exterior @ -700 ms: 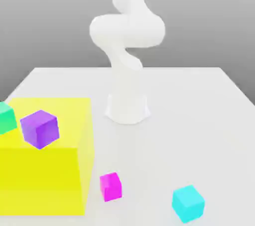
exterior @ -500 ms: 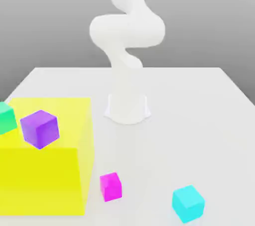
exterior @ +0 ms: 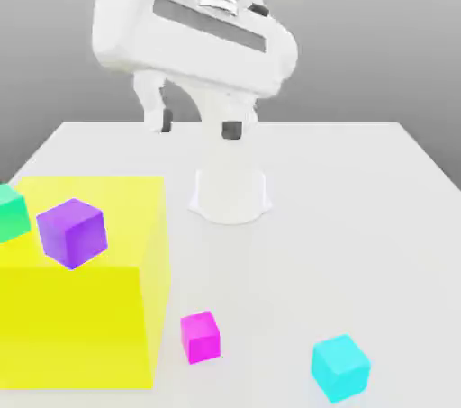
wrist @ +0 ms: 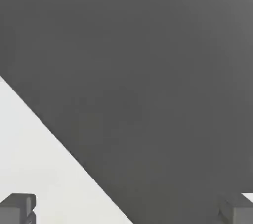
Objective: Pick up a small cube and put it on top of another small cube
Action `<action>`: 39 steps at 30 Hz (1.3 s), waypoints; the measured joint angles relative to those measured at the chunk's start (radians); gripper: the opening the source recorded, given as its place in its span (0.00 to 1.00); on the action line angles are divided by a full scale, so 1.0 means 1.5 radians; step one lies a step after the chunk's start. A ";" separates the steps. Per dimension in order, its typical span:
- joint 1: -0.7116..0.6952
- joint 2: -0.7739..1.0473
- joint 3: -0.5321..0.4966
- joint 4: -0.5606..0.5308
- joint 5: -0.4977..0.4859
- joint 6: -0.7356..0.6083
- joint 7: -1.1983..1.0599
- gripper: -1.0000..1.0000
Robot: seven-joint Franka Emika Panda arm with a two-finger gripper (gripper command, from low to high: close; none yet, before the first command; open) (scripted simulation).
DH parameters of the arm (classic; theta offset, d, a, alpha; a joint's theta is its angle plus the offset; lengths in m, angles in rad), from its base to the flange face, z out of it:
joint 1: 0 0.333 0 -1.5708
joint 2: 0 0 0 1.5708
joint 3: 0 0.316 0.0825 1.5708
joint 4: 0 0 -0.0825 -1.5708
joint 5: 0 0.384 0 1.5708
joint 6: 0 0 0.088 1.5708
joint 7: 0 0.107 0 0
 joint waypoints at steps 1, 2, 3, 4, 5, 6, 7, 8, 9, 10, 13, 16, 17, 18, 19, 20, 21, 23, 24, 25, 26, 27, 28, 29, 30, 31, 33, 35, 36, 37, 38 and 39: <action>0.005 0.013 -0.009 -0.006 -0.001 0.008 -0.029 0.50; 0.010 0.026 -0.016 -0.012 -0.001 0.015 -0.058 0.50; 0.015 0.038 -0.025 -0.019 0.000 0.023 -0.088 0.50; 0.020 0.051 -0.033 -0.025 0.001 0.031 -0.118 0.50; 0.025 0.064 -0.041 -0.031 0.002 0.039 -0.149 0.50; 0.030 0.077 -0.048 -0.037 0.005 0.047 -0.180 0.50; 0.034 0.090 -0.055 -0.044 0.009 0.055 -0.212 0.50; 0.038 0.104 -0.062 -0.050 0.014 0.063 -0.245 0.50; 0.043 0.117 -0.068 -0.056 0.019 0.071 -0.278 0.50; 0.047 0.130 -0.074 -0.063 0.025 0.079 -0.312 0.50; 0.057 0.171 -0.088 -0.082 0.052 0.104 -0.420 0.50; 0.062 0.212 -0.093 -0.101 0.090 0.129 -0.535 0.50; 0.061 0.226 -0.091 -0.108 0.105 0.137 -0.575 0.50; 0.059 0.240 -0.088 -0.114 0.121 0.145 -0.616 0.50; 0.056 0.254 -0.082 -0.120 0.138 0.152 -0.658 0.50; 0.052 0.267 -0.075 -0.126 0.156 0.160 -0.700 0.50; 0.046 0.281 -0.067 -0.132 0.174 0.167 -0.742 0.50; 0.030 0.317 -0.043 -0.135 0.219 0.190 -0.809 0.50; 0.017 0.339 -0.025 -0.132 0.243 0.206 -0.833 0.50; 0.002 0.363 -0.005 -0.127 0.266 0.223 -0.853 0.50; -0.015 0.386 0.016 -0.122 0.286 0.241 -0.869 0.50; -0.033 0.410 0.038 -0.117 0.303 0.260 -0.883 0.50; -0.052 0.433 0.060 -0.112 0.316 0.279 -0.894 0.50; -0.065 0.451 0.075 -0.108 0.324 0.293 -0.901 0.00; -0.065 0.451 0.075 -0.108 0.324 0.293 -0.901 0.00; -0.065 0.451 0.075 -0.108 0.324 0.293 -0.901 0.00; -0.065 0.451 0.075 -0.108 0.325 0.292 -0.902 0.00; -0.071 0.460 0.083 -0.106 0.330 0.299 -0.906 0.00; -0.066 0.452 0.077 -0.108 0.327 0.293 -0.903 0.00; -0.057 0.437 0.065 -0.112 0.317 0.280 -0.895 0.00; -0.045 0.417 0.050 -0.116 0.302 0.265 -0.883 0.00; -0.034 0.395 0.035 -0.121 0.283 0.248 -0.869 0.00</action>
